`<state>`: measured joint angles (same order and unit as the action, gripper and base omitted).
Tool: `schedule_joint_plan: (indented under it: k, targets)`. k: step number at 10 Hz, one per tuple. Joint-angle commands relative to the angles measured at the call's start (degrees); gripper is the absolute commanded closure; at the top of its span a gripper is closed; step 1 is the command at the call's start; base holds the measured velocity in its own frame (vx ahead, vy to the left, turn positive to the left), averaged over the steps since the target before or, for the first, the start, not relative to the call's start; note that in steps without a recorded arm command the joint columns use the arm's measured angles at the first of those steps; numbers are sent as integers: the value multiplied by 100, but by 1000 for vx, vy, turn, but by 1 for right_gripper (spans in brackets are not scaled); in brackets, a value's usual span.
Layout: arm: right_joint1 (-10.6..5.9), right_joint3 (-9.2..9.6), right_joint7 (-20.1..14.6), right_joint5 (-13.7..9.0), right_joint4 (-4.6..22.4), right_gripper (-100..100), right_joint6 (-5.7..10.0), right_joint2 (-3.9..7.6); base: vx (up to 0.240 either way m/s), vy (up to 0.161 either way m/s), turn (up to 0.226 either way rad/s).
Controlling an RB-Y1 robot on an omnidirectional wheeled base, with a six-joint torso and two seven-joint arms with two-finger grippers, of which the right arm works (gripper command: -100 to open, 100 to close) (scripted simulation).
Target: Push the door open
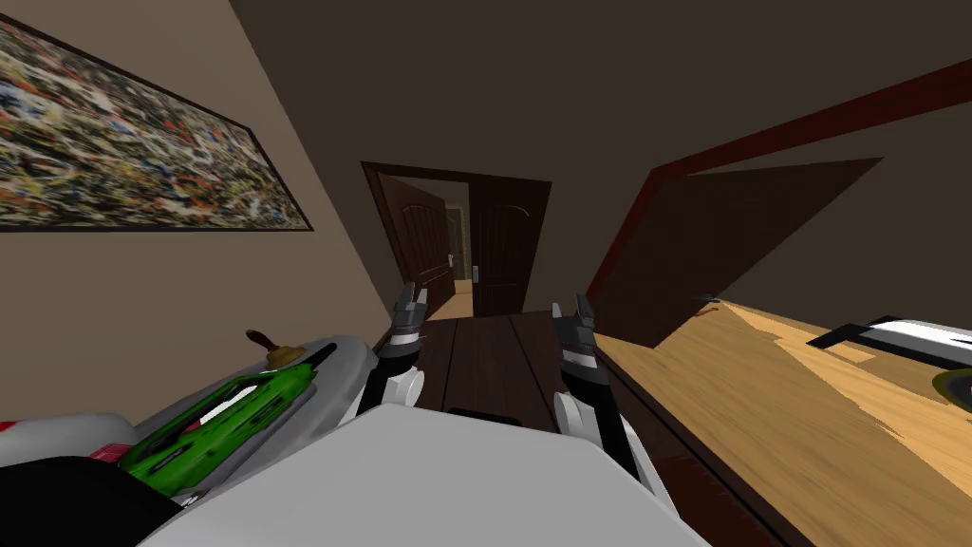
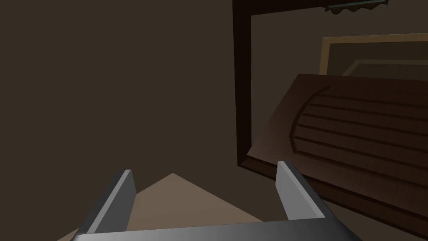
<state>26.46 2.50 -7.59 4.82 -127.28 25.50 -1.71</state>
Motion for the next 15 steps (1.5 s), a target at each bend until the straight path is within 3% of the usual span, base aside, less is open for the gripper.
schedule_joint_plan:
  k: [1, 12, 15]
  targets:
    - [-55, 87, -11, 7, 96, -100, -12, 42, 93, 7, -106]
    - [-679, 1063, -130, 83, 1177, -100, -152, 344, 179, 26, -149]
    - [-908, 1422, -174, 111, 1575, -100, -203, 411, 135, 63, -195]
